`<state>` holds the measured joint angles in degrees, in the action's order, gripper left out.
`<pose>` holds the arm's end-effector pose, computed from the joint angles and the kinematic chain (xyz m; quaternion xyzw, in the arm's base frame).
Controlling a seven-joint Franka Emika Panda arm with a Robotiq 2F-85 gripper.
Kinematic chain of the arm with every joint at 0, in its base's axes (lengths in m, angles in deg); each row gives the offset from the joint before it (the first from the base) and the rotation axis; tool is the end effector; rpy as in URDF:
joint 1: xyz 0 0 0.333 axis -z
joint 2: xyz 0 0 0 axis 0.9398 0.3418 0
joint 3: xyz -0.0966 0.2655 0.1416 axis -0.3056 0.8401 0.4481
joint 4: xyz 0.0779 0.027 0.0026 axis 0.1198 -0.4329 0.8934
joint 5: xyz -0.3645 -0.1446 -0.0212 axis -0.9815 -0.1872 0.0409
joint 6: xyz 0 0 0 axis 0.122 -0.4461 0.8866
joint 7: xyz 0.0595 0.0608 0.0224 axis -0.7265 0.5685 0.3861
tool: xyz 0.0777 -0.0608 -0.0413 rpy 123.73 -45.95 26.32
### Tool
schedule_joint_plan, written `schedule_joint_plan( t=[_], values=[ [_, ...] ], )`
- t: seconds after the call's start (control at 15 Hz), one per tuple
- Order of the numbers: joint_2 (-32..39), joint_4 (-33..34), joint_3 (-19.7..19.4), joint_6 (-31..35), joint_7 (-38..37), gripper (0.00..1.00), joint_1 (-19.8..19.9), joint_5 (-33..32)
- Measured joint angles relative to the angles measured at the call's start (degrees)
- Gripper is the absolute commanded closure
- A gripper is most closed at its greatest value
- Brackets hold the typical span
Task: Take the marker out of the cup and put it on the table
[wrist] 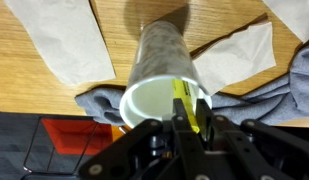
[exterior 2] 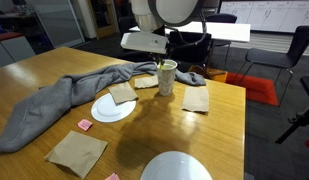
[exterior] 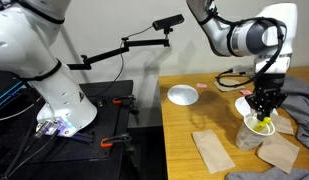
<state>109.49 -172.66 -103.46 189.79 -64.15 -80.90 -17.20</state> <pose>0.6948 -0.0331 0.1721 0.7186 -0.6658 0.1529 0.1300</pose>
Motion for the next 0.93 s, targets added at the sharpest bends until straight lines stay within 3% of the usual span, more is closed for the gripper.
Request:
schedule_joint_plan(
  t=[0.53,0.93],
  values=[
    [-10.6,-6.6,-1.4,-2.9,-1.1,0.96,-3.9,-7.1],
    [-20.9,-12.1,0.0,-4.2,-0.9,0.96,-5.1,-15.7]
  ],
)
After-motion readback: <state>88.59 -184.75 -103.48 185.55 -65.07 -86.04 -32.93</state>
